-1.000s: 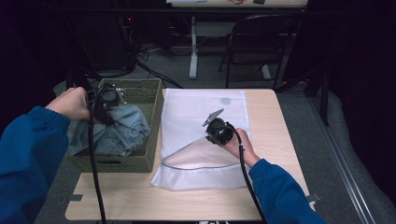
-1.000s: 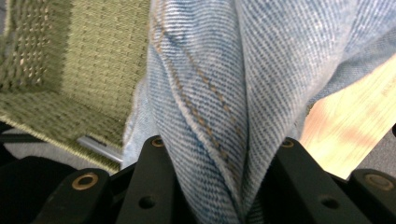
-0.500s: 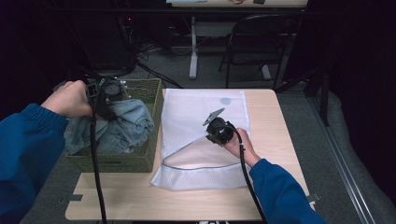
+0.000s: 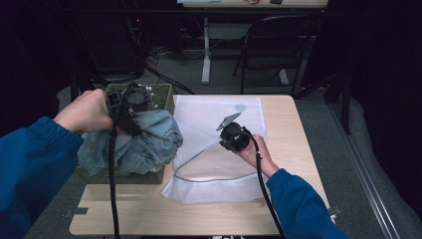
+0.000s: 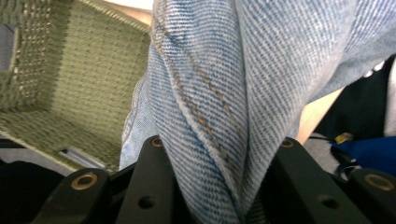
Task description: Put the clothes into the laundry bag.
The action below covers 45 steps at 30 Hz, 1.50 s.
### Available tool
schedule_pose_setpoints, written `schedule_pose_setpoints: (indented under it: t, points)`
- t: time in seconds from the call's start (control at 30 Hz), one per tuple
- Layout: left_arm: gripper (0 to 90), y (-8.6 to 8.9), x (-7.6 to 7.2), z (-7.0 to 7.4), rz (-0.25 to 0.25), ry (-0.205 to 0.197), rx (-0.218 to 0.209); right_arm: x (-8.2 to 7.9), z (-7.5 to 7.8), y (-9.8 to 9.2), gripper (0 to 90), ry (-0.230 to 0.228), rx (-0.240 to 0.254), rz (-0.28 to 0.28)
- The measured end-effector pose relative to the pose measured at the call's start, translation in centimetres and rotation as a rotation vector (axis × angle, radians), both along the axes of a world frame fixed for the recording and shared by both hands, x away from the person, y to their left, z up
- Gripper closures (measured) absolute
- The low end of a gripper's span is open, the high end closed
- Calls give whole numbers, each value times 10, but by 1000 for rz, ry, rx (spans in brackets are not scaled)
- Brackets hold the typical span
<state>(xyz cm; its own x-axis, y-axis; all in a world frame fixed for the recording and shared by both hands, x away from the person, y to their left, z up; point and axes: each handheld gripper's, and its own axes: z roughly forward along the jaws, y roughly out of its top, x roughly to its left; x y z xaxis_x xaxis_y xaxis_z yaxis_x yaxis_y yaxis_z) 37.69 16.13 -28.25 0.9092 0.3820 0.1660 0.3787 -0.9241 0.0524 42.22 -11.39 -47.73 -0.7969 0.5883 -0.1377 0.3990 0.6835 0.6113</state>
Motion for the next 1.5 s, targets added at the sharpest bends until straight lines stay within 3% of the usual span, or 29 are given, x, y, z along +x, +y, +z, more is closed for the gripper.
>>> schedule_pose_setpoints:
  t: [0.13,0.27,0.37,0.57,1.07,1.3,1.5]
  points:
    - [736,-10,-6,1,-3,20,-27,-1,4,0,885,-4,17,-6]
    - [736,-19,-11,-1,15,50,-89,-2,7,1,884,2,26,-14]
    - [736,-25,-13,-3,0,61,-98,-2,9,2,885,-6,30,-6]
    - [737,-47,-18,-18,-6,83,-102,-3,11,2,885,5,43,-22]
    - [735,-76,-15,-68,36,147,-188,-3,15,2,886,16,75,-71]
    - [735,-88,-14,-79,47,152,-252,-4,18,2,886,12,84,-91]
    - [735,-93,-13,-79,54,152,-257,-4,19,0,886,18,97,-103]
